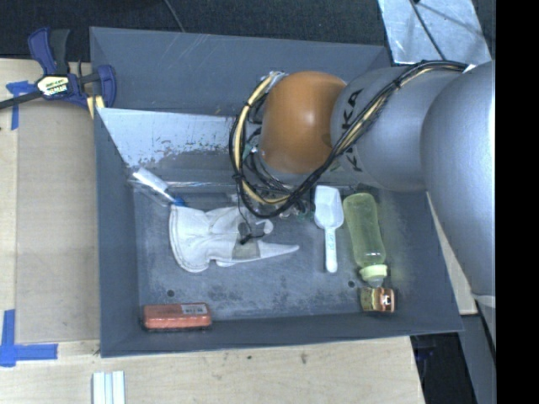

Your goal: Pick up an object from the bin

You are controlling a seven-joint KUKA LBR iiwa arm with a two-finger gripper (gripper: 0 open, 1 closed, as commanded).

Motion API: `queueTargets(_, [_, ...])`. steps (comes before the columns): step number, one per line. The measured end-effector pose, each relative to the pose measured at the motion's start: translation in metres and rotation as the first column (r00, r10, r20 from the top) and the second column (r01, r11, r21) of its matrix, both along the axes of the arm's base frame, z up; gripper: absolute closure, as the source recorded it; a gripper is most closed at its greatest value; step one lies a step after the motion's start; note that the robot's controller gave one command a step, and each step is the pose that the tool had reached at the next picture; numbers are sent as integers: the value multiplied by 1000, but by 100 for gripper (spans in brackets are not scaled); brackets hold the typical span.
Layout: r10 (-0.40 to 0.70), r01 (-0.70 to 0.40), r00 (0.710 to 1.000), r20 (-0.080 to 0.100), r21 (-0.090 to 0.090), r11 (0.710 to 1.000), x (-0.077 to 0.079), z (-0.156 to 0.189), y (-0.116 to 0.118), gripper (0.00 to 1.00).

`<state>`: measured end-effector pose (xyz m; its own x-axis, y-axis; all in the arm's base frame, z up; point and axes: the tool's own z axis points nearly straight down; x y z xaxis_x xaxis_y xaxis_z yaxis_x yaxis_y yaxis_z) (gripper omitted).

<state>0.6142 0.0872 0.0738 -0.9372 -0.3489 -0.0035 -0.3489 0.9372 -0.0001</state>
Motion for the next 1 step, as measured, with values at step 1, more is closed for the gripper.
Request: queueTargets(1, [42,-42,999,6,0,999,-1,195,5,100])
